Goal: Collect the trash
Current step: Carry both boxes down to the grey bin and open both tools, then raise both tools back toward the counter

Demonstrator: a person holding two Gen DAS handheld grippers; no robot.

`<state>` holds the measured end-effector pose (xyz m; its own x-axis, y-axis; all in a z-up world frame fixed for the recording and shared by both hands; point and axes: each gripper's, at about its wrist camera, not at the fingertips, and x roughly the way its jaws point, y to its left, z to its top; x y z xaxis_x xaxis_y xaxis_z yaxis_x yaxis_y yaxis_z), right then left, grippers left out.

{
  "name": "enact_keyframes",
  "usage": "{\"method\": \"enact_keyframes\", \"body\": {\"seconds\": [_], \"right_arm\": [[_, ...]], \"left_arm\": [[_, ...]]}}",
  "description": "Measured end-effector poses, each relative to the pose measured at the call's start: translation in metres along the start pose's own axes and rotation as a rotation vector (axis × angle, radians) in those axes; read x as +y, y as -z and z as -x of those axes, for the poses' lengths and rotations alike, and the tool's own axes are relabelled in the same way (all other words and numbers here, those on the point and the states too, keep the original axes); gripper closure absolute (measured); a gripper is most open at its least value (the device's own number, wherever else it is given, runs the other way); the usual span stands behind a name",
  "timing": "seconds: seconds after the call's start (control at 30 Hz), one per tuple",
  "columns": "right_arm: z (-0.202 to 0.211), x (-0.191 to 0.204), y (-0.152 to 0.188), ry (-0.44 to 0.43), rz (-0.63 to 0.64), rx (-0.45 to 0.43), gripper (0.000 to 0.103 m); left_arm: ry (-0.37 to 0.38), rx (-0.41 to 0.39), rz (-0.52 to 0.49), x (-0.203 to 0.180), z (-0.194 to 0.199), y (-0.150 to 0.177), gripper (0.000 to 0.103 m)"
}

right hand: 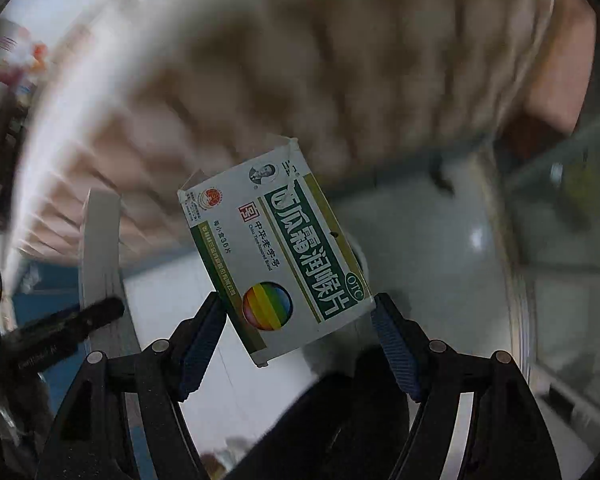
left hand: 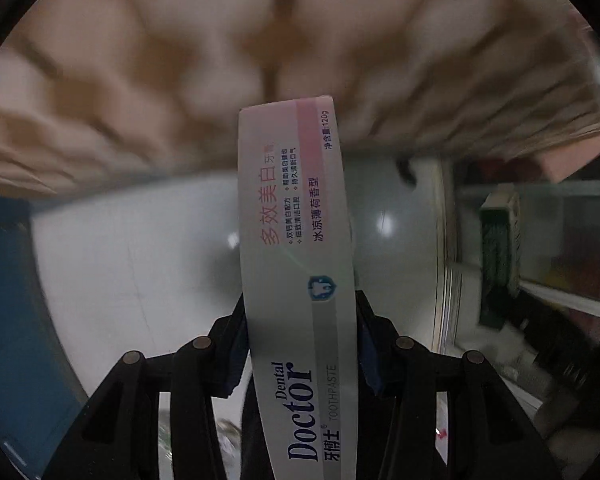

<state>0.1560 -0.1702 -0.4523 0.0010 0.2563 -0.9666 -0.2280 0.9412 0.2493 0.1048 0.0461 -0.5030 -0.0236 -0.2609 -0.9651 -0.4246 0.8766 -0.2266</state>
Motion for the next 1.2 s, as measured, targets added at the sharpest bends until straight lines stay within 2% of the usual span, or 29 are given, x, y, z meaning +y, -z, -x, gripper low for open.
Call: {"method": "enact_keyframes", "body": {"seconds": [0.07, 0.17, 0.3, 0.33, 0.37, 0.4, 0.43, 0.5, 0.53, 0.6, 0.73, 0.77, 0.83, 0.9, 1.03, 1.2], "right_arm": [[-0.066, -0.017, 0.014, 0.009, -0.014, 0.073, 0.027], [-0.167, -0.040, 0.030, 0.032, -0.028, 0.152, 0.027], [-0.271, -0.064, 0.036, 0.053, -0.054, 0.213, 0.027], [-0.295, -0.068, 0.037, 0.054, -0.053, 0.234, 0.027], [-0.311, -0.069, 0.035, 0.053, -0.052, 0.249, 0.027], [-0.328, -0.072, 0.034, 0.058, -0.055, 0.261, 0.026], [-0.340, -0.076, 0.038, 0.051, -0.060, 0.267, 0.025], [-0.359, -0.080, 0.040, 0.031, -0.070, 0.293, 0.003], [-0.361, -0.082, 0.041, 0.031, -0.074, 0.288, 0.000], [-0.358, -0.082, 0.043, 0.044, -0.071, 0.260, 0.000], [-0.325, -0.073, 0.048, 0.115, -0.040, 0.188, 0.000], [-0.318, -0.071, 0.047, 0.131, -0.033, 0.176, 0.000], [-0.292, -0.058, 0.049, 0.178, -0.005, 0.139, 0.000], [-0.267, -0.051, 0.045, 0.207, 0.023, 0.113, 0.000], [-0.198, -0.032, 0.046, 0.250, 0.066, 0.057, 0.000], [-0.114, -0.017, 0.048, 0.254, 0.094, -0.001, 0.000]], "left_arm": [[0.029, 0.084, 0.028, 0.015, -0.075, -0.011, 0.060], [0.066, 0.183, 0.059, 0.032, -0.165, -0.027, 0.059], [0.111, 0.256, 0.059, 0.045, -0.243, -0.041, 0.053], [0.099, 0.259, 0.055, 0.048, -0.253, -0.042, 0.036], [0.084, 0.248, 0.057, 0.051, -0.259, -0.043, 0.026], [0.072, 0.237, 0.067, 0.055, -0.261, -0.044, 0.008], [0.072, 0.229, 0.076, 0.057, -0.261, -0.043, 0.002], [0.074, 0.205, 0.103, 0.066, -0.253, -0.035, 0.002], [0.049, 0.194, 0.112, 0.069, -0.244, -0.029, 0.002], [0.000, 0.150, 0.111, 0.069, -0.229, -0.024, 0.002], [-0.163, 0.019, 0.047, 0.058, -0.180, -0.005, 0.002], [-0.225, -0.017, 0.021, 0.053, -0.162, 0.003, 0.002], [-0.289, -0.063, 0.009, 0.048, -0.137, 0.013, 0.002], [-0.303, -0.081, 0.025, 0.046, -0.118, 0.019, 0.002], [-0.282, -0.106, 0.057, 0.033, -0.065, 0.037, 0.002], [-0.286, -0.173, 0.062, 0.007, 0.009, 0.062, 0.002]]}}
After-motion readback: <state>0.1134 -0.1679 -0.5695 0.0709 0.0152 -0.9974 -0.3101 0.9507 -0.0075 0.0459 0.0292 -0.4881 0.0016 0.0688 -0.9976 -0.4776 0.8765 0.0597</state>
